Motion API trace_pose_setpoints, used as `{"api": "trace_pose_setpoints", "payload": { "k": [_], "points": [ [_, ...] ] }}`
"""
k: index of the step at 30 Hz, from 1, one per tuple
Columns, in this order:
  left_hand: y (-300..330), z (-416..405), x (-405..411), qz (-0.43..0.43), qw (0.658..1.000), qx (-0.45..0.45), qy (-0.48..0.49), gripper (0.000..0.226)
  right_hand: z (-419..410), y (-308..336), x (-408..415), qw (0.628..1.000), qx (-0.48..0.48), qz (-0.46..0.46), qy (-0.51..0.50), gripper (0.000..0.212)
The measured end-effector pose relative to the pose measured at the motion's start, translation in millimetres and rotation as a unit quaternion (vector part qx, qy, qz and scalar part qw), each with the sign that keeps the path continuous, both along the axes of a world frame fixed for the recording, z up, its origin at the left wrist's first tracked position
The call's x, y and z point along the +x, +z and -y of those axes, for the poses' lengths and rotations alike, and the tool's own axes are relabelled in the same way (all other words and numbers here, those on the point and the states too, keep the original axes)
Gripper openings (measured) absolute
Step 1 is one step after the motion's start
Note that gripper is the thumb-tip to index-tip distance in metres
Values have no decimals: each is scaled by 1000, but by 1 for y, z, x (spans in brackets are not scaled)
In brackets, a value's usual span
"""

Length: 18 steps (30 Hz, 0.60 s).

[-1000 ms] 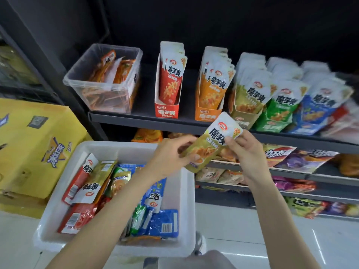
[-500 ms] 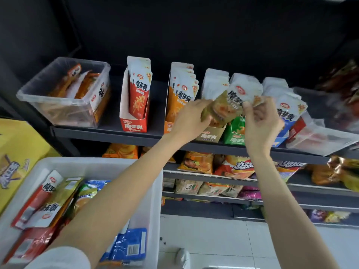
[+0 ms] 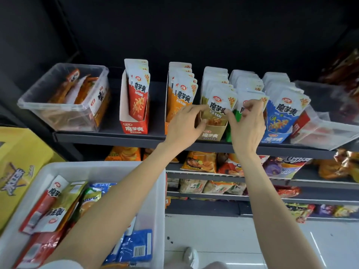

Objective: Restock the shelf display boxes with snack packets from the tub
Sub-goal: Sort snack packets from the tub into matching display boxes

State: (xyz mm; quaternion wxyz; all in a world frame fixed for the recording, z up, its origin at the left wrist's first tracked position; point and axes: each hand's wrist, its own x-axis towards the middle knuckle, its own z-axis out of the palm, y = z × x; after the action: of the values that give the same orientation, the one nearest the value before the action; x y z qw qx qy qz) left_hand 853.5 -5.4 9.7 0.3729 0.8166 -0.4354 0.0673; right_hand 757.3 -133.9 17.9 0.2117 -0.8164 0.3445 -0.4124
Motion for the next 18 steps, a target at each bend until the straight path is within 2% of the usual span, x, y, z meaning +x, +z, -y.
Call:
{"api": "trace_pose_setpoints", "payload": {
  "k": [2,4,6,8,10,13,16,18],
  "points": [
    [-4,-25,-7,-7,996,-89,9,32,-20,-4,-14,996,14,65,57,33],
    [-10,-58,-17,-2,984,-176,25,26,-50,-9,-29,989,44,75,121,21],
    [-17,-98,-27,12,971,-235,46,25,-85,-16,-39,974,101,39,201,15],
    [-26,-140,-34,16,970,-230,71,24,-118,-27,-41,946,135,-39,292,15],
    [-41,-184,-37,15,981,-166,101,24,-146,-43,-35,909,133,-126,375,17],
    [-74,-251,-35,10,985,16,170,30,-185,-72,-15,855,113,-202,465,15],
    [-109,-312,-28,-10,958,177,226,35,-221,-97,12,818,97,-261,504,21],
    [-124,-339,-23,-28,938,225,263,39,-242,-110,31,792,59,-309,523,32]
  ]
}}
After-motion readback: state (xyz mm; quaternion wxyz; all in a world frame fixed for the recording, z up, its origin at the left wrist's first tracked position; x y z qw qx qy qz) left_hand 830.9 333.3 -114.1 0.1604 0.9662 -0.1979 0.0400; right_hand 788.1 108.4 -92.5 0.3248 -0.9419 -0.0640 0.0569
